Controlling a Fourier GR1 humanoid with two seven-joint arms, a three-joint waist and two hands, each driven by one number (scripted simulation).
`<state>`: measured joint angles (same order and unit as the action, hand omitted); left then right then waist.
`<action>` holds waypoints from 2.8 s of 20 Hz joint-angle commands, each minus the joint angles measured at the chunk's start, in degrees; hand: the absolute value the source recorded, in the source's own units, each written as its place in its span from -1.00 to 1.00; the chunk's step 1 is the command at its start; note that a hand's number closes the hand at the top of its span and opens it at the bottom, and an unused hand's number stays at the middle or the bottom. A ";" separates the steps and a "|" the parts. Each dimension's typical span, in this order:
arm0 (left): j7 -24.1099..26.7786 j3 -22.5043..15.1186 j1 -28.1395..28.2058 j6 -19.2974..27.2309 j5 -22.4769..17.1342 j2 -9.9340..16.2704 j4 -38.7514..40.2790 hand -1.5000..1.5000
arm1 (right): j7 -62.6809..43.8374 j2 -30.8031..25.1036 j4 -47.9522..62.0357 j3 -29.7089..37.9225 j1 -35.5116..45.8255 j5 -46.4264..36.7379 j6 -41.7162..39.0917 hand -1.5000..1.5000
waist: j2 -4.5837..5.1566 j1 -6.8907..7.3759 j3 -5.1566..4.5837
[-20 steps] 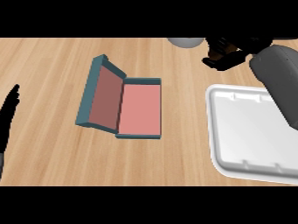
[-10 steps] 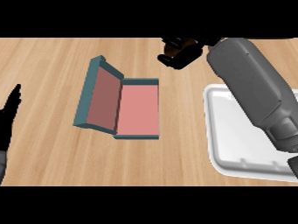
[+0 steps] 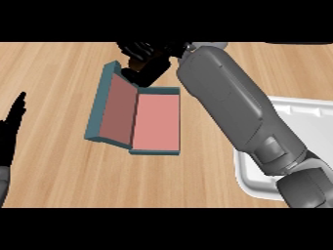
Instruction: Pick the croissant from the tray and place it in the cardboard box
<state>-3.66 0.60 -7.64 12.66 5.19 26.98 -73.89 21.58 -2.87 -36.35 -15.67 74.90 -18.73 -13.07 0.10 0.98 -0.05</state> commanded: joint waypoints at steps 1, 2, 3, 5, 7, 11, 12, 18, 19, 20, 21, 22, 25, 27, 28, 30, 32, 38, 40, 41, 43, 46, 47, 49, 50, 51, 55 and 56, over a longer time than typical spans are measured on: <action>0.02 0.77 -1.64 -1.55 0.22 0.50 0.80 0.00 | -5.22 2.73 0.99 -2.59 2.07 3.66 1.38 1.00 | 0.13 0.77 0.00; -2.74 -0.69 1.55 -0.23 1.06 -0.66 -4.62 0.00 | -1.81 2.76 1.96 -4.34 -0.22 2.70 4.75 1.00 | 0.12 1.28 0.03; -0.77 -0.47 2.20 -1.17 1.08 0.44 -4.99 0.00 | -4.07 2.79 2.29 -7.30 -0.07 4.58 5.48 1.00 | 0.19 2.12 0.00; -1.22 -1.84 0.34 -0.46 2.20 -1.55 -3.27 0.00 | -6.22 2.82 4.54 -9.35 3.36 7.46 6.36 1.00 | 0.47 2.81 -0.03; -1.56 -0.43 -2.04 -2.48 0.46 -0.83 -1.54 0.00 | -7.51 2.84 3.69 -14.62 1.72 8.57 9.92 1.00 | 0.60 3.30 -0.07; -1.38 -1.68 -3.04 -1.67 1.87 -2.23 -1.32 0.00 | -12.99 2.86 4.96 -17.75 1.30 13.57 12.70 1.00 | 0.89 4.55 -0.11; -0.61 -1.67 -3.67 -1.93 2.17 -1.88 -0.81 0.00 | -12.37 2.86 7.01 -18.25 1.22 13.60 12.96 -1.00 | 1.15 4.86 -0.12; -2.37 -1.72 -6.39 -1.42 3.15 -2.47 0.20 0.00 | -13.99 2.87 6.12 -23.16 -0.74 20.62 11.05 -1.00 | 1.32 5.40 -0.07; -2.72 -0.94 -5.27 -3.49 1.65 -1.10 -1.27 0.00 | -11.07 2.87 6.77 -22.43 -2.01 21.46 12.88 -1.00 | 1.36 5.83 -0.04; -0.78 -1.91 -4.59 -2.31 2.58 -2.77 -0.37 0.00 | -11.56 2.87 5.03 -23.73 -1.84 22.86 13.14 -1.00 | 1.37 5.97 -0.07; 1.77 -0.30 -3.15 -3.47 1.22 -1.72 0.74 0.00 | -10.00 2.87 5.67 -23.19 -1.37 23.39 13.46 -1.00 | 1.32 5.50 -0.09; -1.01 0.53 -5.11 -5.35 0.44 0.28 0.11 0.00 | -9.16 2.87 4.38 -23.34 -2.75 24.34 16.70 -1.00 | 1.27 5.59 -0.04; -2.84 -2.01 -3.32 -2.26 3.16 -2.36 -2.99 0.00 | -6.68 2.87 3.32 -22.02 -2.51 28.00 18.25 -1.00 | 0.95 5.02 0.02; -1.61 -1.58 -4.73 -2.19 2.64 -3.35 -1.13 0.00 | -6.03 2.87 4.41 -20.40 -1.14 30.95 19.79 -1.00 | 1.30 5.24 -0.04; -0.29 -1.55 -2.29 -2.20 2.72 -3.13 -1.57 0.00 | -4.67 2.87 5.43 -18.15 -1.13 32.34 19.87 -1.00 | 1.20 5.01 -0.02; -0.17 -0.29 -3.90 -3.14 2.21 -1.99 0.40 0.00 | -2.39 2.87 5.85 -16.34 -2.31 35.29 21.01 -1.00 | 1.42 4.62 -0.04; -2.22 0.09 -2.57 -2.67 1.92 -2.02 -2.47 0.00 | 0.32 2.87 9.80 -12.79 -1.41 36.59 17.15 -1.00 | 1.06 3.55 0.04; -0.36 1.58 -1.05 -3.95 1.33 -0.82 -1.72 0.00 | 2.65 -4.05 17.50 -4.78 4.98 40.00 5.70 -1.00 | 1.15 2.74 0.03; -0.75 0.87 -0.84 -1.67 2.94 -2.55 -1.56 0.00 | 7.04 -4.57 19.40 -4.59 1.29 39.22 4.89 -1.00 | 0.93 1.75 0.05; 0.35 1.87 -1.30 -3.32 1.85 -1.25 -1.07 0.00 | 5.06 -6.69 21.50 -3.66 3.85 39.52 3.62 -1.00 | 1.17 2.30 0.02; -1.61 1.39 -1.99 -3.22 1.91 -2.01 -1.50 0.00 | 7.26 -10.41 23.42 -3.37 2.95 39.00 0.80 -1.00 | 1.37 2.36 0.05; -0.40 0.50 -2.52 -2.30 3.15 -3.21 -0.65 0.00 | 10.39 -11.53 26.71 -3.24 2.58 37.75 1.10 -1.00 | 1.75 2.98 0.05; -0.07 1.69 -1.65 -4.27 1.70 -1.31 -1.94 0.00 | 11.68 -13.64 27.32 -2.98 2.03 37.79 -0.23 -1.00 | 1.94 3.82 0.08; -0.06 1.01 -3.22 -3.06 2.67 -2.76 -0.61 0.00 | 11.74 -17.08 27.91 -3.27 3.15 37.14 -4.89 -1.00 | 1.92 3.07 0.07; 0.74 1.36 -2.53 -3.12 2.68 -2.62 0.32 0.00 | 13.72 -18.41 28.02 -3.60 1.96 36.51 -6.11 -1.00 | 1.81 2.79 0.07; 0.38 1.63 -1.38 -3.43 2.26 -2.24 -1.53 0.00 | 15.78 -18.45 28.80 -4.03 -0.08 35.84 -6.49 -1.00 | 1.76 3.30 0.11; -1.17 0.70 -3.61 -2.17 3.42 -3.51 -1.43 0.00 | 16.94 -24.10 29.70 -6.14 1.11 33.21 -13.34 -1.00 | 2.41 3.68 0.17; 0.71 1.01 -3.62 -3.13 3.14 -2.95 -0.19 0.00 | 18.87 -23.13 29.81 -6.98 0.17 32.07 -11.90 -1.00 | 2.48 3.81 0.13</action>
